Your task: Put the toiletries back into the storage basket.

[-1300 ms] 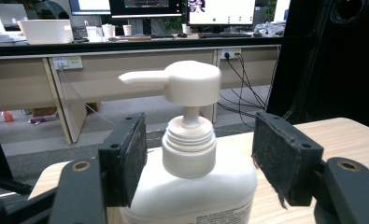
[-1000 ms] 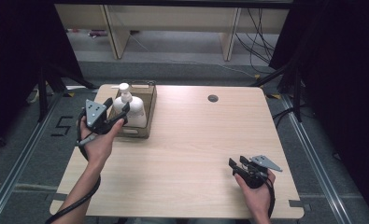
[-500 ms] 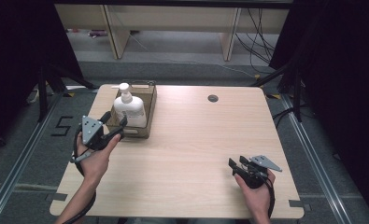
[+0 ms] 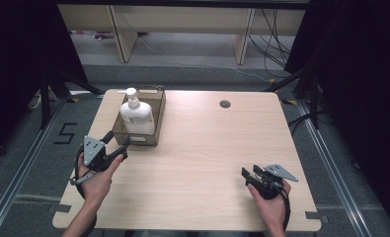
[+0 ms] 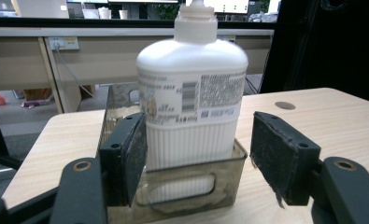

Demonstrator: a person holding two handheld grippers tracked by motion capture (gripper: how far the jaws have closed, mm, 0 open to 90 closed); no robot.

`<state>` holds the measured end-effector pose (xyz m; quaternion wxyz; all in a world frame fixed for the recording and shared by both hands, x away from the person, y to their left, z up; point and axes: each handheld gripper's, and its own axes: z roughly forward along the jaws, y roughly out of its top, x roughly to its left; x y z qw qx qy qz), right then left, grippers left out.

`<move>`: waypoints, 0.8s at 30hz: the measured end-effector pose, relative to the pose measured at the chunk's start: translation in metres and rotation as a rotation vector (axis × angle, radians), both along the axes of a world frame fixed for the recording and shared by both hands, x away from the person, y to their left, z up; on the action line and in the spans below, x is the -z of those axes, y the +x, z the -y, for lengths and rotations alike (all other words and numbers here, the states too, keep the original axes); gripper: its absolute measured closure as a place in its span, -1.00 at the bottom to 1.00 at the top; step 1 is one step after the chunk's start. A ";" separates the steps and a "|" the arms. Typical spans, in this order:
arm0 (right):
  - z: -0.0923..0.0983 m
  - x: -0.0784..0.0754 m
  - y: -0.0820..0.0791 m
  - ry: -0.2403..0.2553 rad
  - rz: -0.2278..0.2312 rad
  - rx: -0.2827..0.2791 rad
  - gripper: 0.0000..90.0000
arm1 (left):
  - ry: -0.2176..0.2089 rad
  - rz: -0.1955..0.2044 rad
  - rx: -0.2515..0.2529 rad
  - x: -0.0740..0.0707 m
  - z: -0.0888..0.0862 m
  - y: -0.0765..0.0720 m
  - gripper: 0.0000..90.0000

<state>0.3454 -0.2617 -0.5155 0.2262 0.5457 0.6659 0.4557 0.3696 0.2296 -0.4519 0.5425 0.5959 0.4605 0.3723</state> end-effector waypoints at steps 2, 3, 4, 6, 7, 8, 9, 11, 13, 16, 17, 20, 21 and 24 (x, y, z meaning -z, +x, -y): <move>0.000 0.000 0.000 0.000 0.000 0.000 0.07 | -0.002 -0.006 -0.002 0.004 -0.001 -0.002 -0.20; 0.000 -0.001 -0.001 -0.016 -0.006 0.007 0.07 | -0.003 -0.011 -0.004 0.006 -0.002 -0.003 -0.20; 0.001 -0.001 -0.001 -0.018 -0.006 0.007 0.07 | 0.002 -0.012 -0.002 0.008 -0.003 -0.003 -0.20; 0.000 -0.001 -0.001 -0.019 -0.006 0.007 0.07 | 0.003 -0.020 -0.007 0.012 -0.005 -0.005 -0.19; -0.003 -0.002 -0.003 0.021 -0.042 0.024 0.07 | 0.004 -0.023 -0.006 0.013 -0.005 -0.005 -0.19; 0.000 -0.001 -0.001 -0.003 -0.013 0.003 0.07 | 0.002 -0.022 -0.004 0.015 -0.006 -0.005 -0.19; 0.000 -0.001 -0.001 -0.003 -0.013 0.003 0.07 | 0.007 -0.026 -0.009 0.017 -0.007 -0.006 -0.19; -0.002 -0.002 -0.003 0.017 -0.037 0.023 0.07 | 0.014 -0.030 -0.015 0.020 -0.008 -0.008 -0.18; -0.003 -0.002 -0.003 0.022 -0.042 0.024 0.07 | 0.017 -0.032 -0.020 0.024 -0.010 -0.009 -0.18; -0.003 -0.002 -0.003 0.024 -0.042 0.023 0.07 | 0.025 -0.044 -0.025 0.033 -0.013 -0.011 -0.18; -0.002 -0.001 -0.002 0.009 -0.028 0.018 0.07 | 0.025 -0.051 -0.026 0.035 -0.014 -0.011 -0.18; -0.002 0.000 -0.001 0.014 -0.014 0.014 0.07 | 0.032 -0.067 -0.029 0.044 -0.017 -0.010 -0.18; -0.002 0.000 -0.001 0.020 -0.013 0.012 0.07 | 0.034 -0.070 -0.027 0.046 -0.018 -0.009 -0.18; -0.003 -0.002 -0.003 0.024 -0.045 0.023 0.07 | 0.037 -0.080 -0.030 0.053 -0.021 -0.008 -0.18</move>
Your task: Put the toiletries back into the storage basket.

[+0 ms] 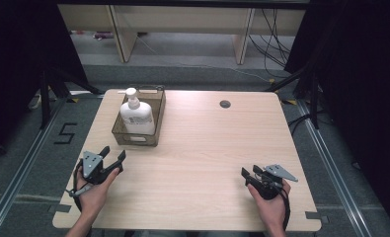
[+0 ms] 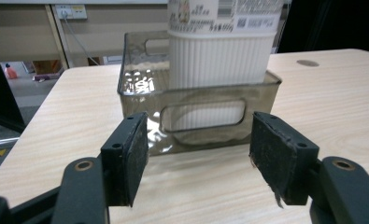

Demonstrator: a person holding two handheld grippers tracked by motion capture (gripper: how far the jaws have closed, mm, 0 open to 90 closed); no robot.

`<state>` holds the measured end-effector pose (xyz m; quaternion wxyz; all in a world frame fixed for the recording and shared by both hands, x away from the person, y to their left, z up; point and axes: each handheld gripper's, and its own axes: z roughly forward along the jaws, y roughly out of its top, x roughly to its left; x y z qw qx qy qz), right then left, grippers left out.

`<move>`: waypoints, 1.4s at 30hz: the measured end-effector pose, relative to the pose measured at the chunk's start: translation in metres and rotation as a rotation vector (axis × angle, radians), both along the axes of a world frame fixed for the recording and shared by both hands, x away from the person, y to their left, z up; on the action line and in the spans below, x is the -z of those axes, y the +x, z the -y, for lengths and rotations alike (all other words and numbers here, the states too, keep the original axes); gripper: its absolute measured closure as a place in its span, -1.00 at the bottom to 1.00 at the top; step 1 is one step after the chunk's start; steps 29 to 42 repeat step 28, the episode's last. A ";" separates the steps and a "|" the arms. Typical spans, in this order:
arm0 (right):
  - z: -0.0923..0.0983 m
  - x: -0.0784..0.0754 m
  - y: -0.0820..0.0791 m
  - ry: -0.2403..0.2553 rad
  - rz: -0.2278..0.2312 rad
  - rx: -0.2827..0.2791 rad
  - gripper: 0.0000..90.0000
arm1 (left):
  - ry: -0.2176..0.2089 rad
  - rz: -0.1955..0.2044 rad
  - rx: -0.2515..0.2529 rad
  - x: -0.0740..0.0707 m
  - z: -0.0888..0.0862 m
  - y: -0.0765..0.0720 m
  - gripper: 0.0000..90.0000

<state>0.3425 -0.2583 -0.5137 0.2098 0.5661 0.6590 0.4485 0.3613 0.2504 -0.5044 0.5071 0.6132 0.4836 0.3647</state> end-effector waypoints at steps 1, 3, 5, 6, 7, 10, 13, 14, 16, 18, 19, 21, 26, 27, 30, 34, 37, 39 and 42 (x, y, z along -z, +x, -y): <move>0.000 0.000 0.000 0.000 0.001 0.001 0.07 | 0.003 -0.006 0.000 0.001 -0.001 0.000 -0.18; 0.000 0.000 0.000 0.000 0.001 0.000 0.07 | 0.002 -0.010 -0.002 0.005 -0.002 0.001 -0.18; 0.000 0.000 0.000 -0.001 0.000 0.001 0.07 | 0.003 -0.014 -0.005 0.010 -0.004 0.002 -0.18; 0.000 0.000 0.000 -0.001 0.003 0.001 0.07 | 0.003 -0.015 -0.009 0.013 -0.005 0.002 -0.18; 0.001 0.000 0.000 -0.005 0.006 -0.001 0.07 | 0.004 -0.010 -0.009 0.014 -0.005 0.003 -0.18; 0.000 0.000 0.000 -0.002 0.001 0.000 0.07 | 0.002 0.000 -0.010 0.019 -0.007 0.004 -0.18; 0.003 0.001 0.002 -0.038 0.035 -0.022 0.07 | -0.004 0.011 -0.017 0.020 -0.008 0.004 -0.18; 0.003 0.001 0.002 -0.039 0.038 -0.024 0.07 | -0.002 0.009 -0.022 0.020 -0.008 0.003 -0.18; 0.002 0.002 0.003 -0.028 0.036 -0.023 0.07 | 0.001 0.014 -0.023 0.020 -0.009 0.002 -0.18; 0.002 0.001 0.003 -0.039 0.033 -0.022 0.07 | 0.005 0.029 -0.023 0.020 -0.008 0.002 -0.18; 0.002 0.001 0.003 -0.045 0.035 -0.025 0.07 | 0.002 0.037 -0.019 0.020 -0.008 0.002 -0.18; 0.003 0.002 0.003 -0.052 0.039 -0.030 0.07 | 0.009 0.037 -0.025 0.020 -0.007 0.000 -0.18; 0.003 0.002 0.003 -0.050 0.040 -0.031 0.07 | -0.001 0.036 -0.030 0.020 -0.007 0.001 -0.18; 0.003 0.002 0.003 -0.051 0.038 -0.031 0.07 | -0.008 0.046 -0.024 0.021 -0.008 0.002 -0.18; 0.003 0.001 0.003 -0.037 0.033 -0.034 0.07 | -0.002 0.029 -0.031 0.020 -0.008 0.000 -0.18; 0.003 0.001 0.003 -0.037 0.033 -0.034 0.07 | -0.002 0.029 -0.031 0.020 -0.008 0.000 -0.18; 0.003 0.001 0.003 -0.037 0.033 -0.034 0.07 | -0.002 0.029 -0.031 0.020 -0.008 0.000 -0.18; 0.003 0.001 0.003 -0.037 0.033 -0.034 0.07 | -0.002 0.029 -0.031 0.020 -0.008 0.000 -0.18; 0.003 0.001 0.003 -0.037 0.033 -0.034 0.07 | -0.002 0.029 -0.031 0.020 -0.008 0.000 -0.18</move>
